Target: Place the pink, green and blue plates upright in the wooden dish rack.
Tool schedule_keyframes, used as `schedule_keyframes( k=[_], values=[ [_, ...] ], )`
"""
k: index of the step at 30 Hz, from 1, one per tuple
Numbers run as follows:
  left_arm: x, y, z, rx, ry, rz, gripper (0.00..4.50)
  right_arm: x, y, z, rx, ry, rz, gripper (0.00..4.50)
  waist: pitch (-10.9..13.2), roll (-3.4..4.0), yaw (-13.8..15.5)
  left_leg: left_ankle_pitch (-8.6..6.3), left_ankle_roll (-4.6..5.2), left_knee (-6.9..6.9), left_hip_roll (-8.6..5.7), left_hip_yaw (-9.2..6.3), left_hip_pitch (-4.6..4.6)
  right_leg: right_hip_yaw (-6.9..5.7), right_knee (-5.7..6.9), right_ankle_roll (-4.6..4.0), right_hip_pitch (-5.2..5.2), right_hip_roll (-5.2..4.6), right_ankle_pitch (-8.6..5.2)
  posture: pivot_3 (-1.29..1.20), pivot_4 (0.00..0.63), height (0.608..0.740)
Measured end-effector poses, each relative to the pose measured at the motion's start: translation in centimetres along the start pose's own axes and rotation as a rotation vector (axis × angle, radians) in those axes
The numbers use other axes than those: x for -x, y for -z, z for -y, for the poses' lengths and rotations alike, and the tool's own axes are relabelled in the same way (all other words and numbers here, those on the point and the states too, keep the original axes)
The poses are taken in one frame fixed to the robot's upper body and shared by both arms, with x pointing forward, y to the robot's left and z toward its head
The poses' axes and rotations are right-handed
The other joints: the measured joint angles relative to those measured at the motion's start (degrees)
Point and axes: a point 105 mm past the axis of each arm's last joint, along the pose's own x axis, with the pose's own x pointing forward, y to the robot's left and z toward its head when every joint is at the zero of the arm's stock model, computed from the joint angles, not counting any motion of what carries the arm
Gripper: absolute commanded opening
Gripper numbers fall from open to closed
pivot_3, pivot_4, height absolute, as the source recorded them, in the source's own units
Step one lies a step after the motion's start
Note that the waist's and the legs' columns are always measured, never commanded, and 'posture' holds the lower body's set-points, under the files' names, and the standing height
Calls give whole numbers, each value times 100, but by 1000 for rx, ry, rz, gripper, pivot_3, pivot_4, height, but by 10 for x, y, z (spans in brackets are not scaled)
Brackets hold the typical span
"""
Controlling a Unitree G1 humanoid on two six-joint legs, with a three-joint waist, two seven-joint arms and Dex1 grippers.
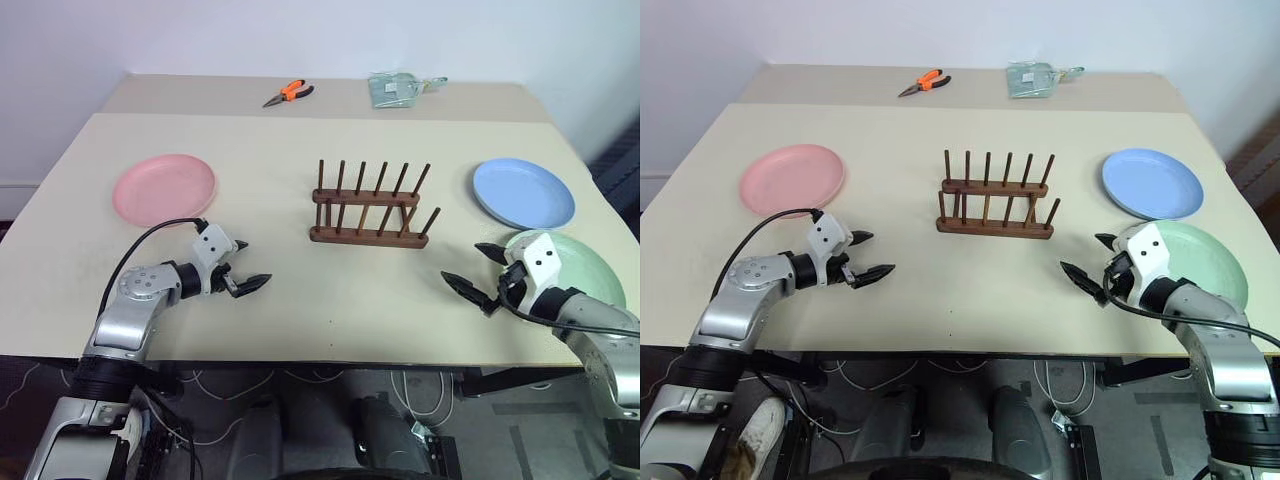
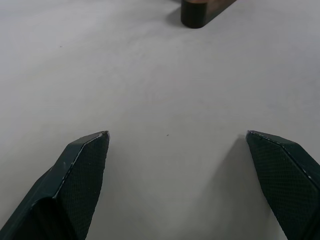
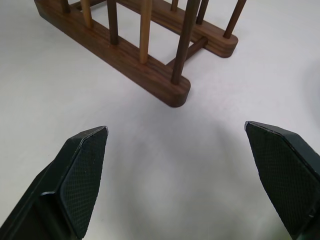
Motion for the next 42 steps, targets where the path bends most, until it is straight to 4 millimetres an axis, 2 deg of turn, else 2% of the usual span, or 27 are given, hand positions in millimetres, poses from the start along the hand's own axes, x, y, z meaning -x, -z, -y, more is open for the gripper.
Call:
schedule_keyframes(
  k=[7, 11, 14, 17, 20, 25, 28, 32, 34, 39, 42],
  values=[
    [-9, -4, 1, 1, 10, 16, 4500, -5, -2, -1, 12, 21, 16, 4484, 0, 0, 6, 0, 0, 1, 0, 0, -1, 0, 0, 0, 0, 0, 0, 0, 150, 726],
    [-26, -13, 2, 7, 51, 36, 4500, -11, -7, -5, -35, -6, 38, 4484, 0, 0, 13, 0, 0, 4, -2, -1, -2, 0, 0, 1, 1, 1, 0, 0, 150, 726],
    [-49, -19, -1, -14, 86, 27, 4500, -14, -11, -8, -25, 7, 54, 4484, 0, -1, 46, 0, 0, 8, -5, -5, -3, -3, 0, 3, 4, 2, 0, 0, 150, 726],
    [-80, -39, -8, -83, 113, 30, 4500, -16, -15, -14, -1, 22, 67, 4484, 0, -3, 99, 0, 0, 13, -9, -5, -9, -2, -6, 4, 4, 2, 0, 0, 150, 726],
    [-99, -47, -7, -107, 148, 26, 4500, -13, -12, -17, 10, 46, 54, 4484, -1, -4, 116, -2, 4, 9, -10, -4, -10, -2, -7, 13, 3, 0, -4, 0, 150, 726],
    [-124, -58, 8, -125, 244, 20, 4500, 2, -5, -25, 5, 99, 36, 4484, -2, -4, 160, -2, 4, 8, -13, -8, -12, -4, -4, 17, 2, -1, -5, 0, 150, 726],
    [-128, -58, 14, -142, 277, 20, 3635, 10, -8, -25, 13, 141, 40, 4500, -5, -7, 149, -3, 4, 9, -12, -8, -9, -4, -5, 15, 5, -1, -6, 0, 150, 726],
    [-131, -58, 25, -149, 331, 35, 1551, 16, -5, -27, 8, 161, 26, 4500, -6, -6, 148, -3, 3, 12, -11, -8, -9, -4, -4, 13, 7, -1, -7, 0, 150, 726],
    [-132, -58, 27, -151, 335, 44, 750, 17, -4, -28, 4, 161, 21, 4500, -6, -6, 148, -3, 4, 14, -11, -8, -9, -3, -3, 12, 8, -1, -7, 0, 150, 726],
    [-123, -54, 34, -175, 410, 71, 766, 16, -5, -28, 6, 152, 17, 4500, -7, -3, 134, -3, 4, 9, -10, -8, -7, -3, -3, 12, 6, 0, -7, 0, 150, 726],
    [-110, -49, 43, -205, 498, 90, 766, 18, -5, -27, 21, 136, 7, 4500, -8, -2, 129, -2, 4, 7, -10, -8, -7, -3, -3, 12, 6, 0, -7, 0, 150, 726]
  ],
)
